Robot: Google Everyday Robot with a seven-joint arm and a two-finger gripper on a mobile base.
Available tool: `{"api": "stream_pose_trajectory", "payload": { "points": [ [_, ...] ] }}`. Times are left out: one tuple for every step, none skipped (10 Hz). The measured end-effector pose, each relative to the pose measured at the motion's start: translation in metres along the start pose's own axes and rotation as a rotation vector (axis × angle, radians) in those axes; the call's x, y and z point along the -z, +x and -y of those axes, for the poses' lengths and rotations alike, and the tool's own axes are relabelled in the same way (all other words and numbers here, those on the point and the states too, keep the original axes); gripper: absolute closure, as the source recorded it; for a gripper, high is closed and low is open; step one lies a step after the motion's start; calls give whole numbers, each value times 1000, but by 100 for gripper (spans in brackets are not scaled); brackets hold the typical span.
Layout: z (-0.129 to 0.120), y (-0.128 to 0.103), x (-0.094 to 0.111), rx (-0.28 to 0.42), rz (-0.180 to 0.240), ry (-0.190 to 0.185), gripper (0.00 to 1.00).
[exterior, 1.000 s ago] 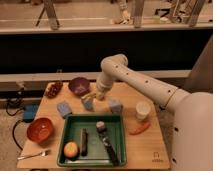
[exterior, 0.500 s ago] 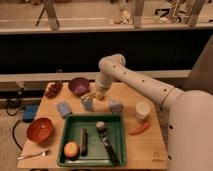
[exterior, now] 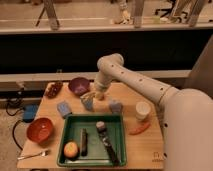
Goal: Place banana in plastic cup
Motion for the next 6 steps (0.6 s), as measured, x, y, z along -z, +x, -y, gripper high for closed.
{"api": "stream_pose_trajectory", "payload": {
  "points": [
    [1, -3, -1, 2, 11, 9, 98],
    [1, -6, 1, -4, 54, 32, 100],
    [0, -6, 0, -9, 109, 48, 100],
    [2, -12, -1, -2, 145, 63, 100],
    [3, -18, -2, 12, 168, 73, 100],
    [2, -19, -3, 17, 178, 76, 100]
  ]
}}
